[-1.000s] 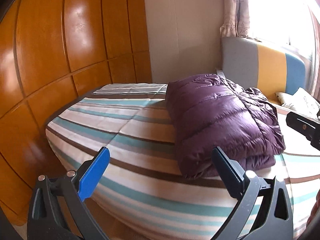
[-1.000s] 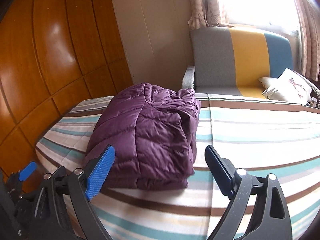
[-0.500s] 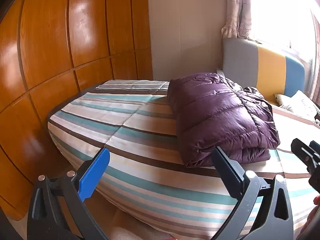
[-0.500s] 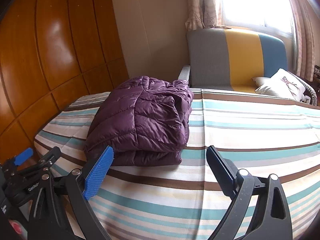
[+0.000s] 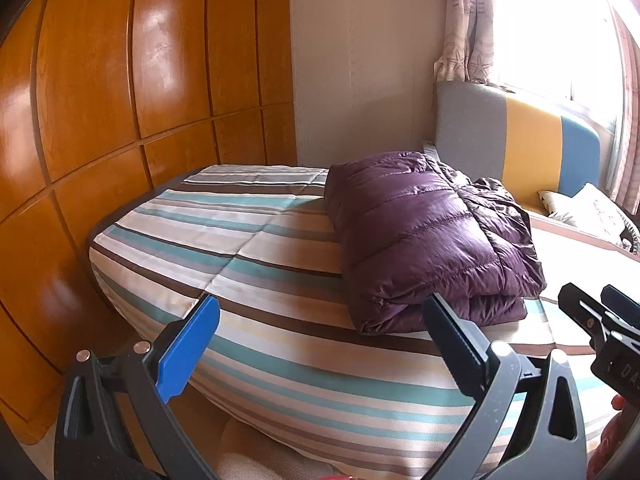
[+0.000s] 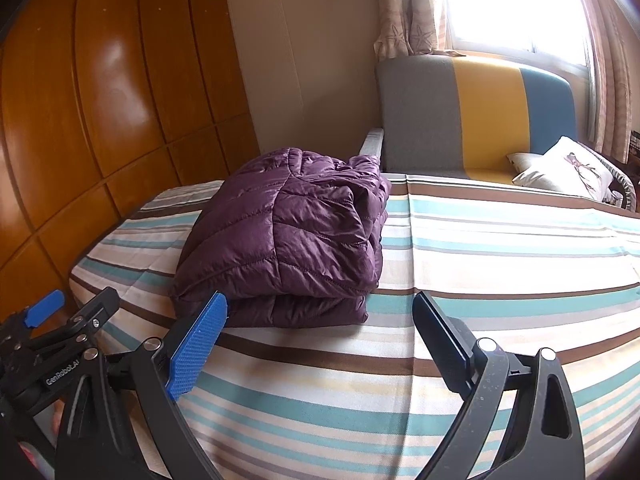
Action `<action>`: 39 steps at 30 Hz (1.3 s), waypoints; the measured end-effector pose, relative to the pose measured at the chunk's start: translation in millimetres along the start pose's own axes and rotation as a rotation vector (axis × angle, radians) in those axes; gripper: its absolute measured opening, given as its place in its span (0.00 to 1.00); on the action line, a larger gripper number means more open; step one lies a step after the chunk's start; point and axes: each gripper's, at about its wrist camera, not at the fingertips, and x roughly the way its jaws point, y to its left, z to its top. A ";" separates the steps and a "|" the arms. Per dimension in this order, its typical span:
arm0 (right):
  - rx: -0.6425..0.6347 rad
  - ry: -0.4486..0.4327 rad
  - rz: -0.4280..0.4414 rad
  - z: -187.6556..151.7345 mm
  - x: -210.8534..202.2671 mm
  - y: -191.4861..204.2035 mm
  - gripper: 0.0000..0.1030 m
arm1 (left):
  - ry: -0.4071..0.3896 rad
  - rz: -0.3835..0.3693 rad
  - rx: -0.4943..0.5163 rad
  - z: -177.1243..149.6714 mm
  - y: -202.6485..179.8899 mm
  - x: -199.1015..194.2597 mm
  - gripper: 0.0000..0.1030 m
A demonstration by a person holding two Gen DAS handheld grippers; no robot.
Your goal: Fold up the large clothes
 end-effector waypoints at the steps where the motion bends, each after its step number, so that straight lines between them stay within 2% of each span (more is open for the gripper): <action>1: 0.001 0.001 0.001 -0.2 0.2 0.1 0.91 | 0.000 0.000 0.002 0.3 -0.3 0.3 0.98; 39: 0.011 0.016 0.011 -2.0 2.9 -1.2 0.91 | 0.011 -0.015 0.007 -0.2 -1.6 1.5 0.98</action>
